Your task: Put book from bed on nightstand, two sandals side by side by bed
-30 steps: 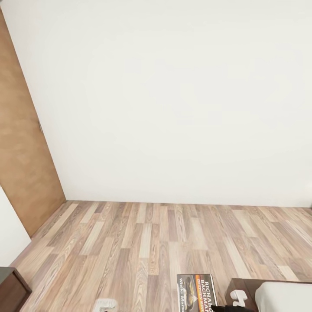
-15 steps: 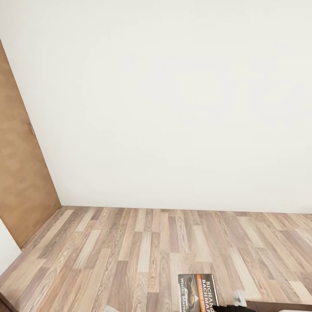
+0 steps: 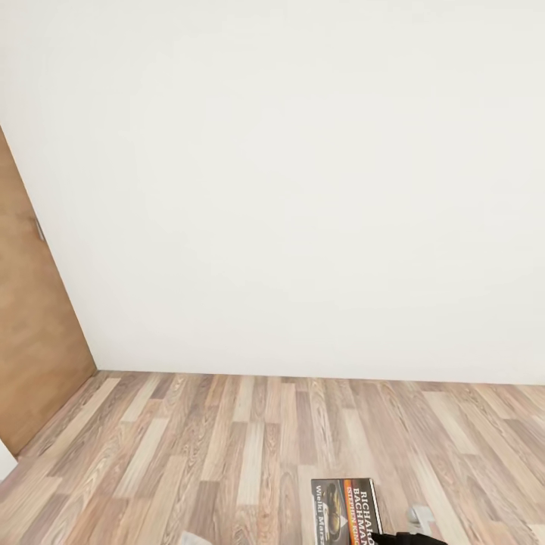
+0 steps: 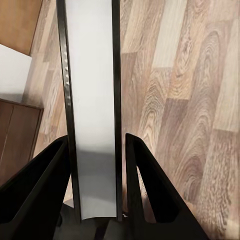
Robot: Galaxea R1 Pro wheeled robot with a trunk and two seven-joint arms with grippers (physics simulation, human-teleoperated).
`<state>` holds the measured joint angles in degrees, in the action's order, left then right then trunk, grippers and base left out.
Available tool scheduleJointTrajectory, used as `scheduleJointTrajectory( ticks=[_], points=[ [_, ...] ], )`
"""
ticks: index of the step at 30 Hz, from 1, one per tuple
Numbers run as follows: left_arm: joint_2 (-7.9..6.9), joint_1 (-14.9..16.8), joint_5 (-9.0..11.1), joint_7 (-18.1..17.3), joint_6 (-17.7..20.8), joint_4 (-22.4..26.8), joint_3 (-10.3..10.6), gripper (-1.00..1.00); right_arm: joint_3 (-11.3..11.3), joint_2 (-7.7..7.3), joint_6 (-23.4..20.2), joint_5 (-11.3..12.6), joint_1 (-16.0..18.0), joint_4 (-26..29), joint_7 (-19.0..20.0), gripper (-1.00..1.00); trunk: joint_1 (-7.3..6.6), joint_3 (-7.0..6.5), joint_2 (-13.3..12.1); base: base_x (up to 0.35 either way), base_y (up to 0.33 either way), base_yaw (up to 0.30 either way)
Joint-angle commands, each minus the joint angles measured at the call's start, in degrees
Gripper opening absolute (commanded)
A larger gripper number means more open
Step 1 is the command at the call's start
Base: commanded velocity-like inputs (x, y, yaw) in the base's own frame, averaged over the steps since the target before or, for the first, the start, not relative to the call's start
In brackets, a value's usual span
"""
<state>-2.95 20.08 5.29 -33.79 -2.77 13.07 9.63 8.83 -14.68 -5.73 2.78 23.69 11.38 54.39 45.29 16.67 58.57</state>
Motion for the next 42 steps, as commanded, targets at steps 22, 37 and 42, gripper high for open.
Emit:
scheduleJointTrajectory(
  ticks=[22,37,42],
  points=[
    [-0.04,0.05,0.59,0.04,-0.22,-0.06,0.48,1.00,0.31,0.09,-0.57,0.39,0.04,0.01,0.10,-1.00,0.04,0.07,0.04,0.329,0.000,0.000],
    [-0.04,0.05,0.59,0.04,-0.22,-0.06,0.48,1.00,0.31,0.11,-0.56,0.30,0.04,-0.05,0.01,-1.00,0.04,0.23,0.04,0.329,0.000,-0.066],
    [-0.04,0.05,0.59,0.04,-0.22,-0.06,0.48,1.00,0.30,0.17,-0.52,0.30,0.04,-0.05,-0.02,-1.00,0.04,0.23,0.04,0.329,0.000,-0.002]
  ],
)
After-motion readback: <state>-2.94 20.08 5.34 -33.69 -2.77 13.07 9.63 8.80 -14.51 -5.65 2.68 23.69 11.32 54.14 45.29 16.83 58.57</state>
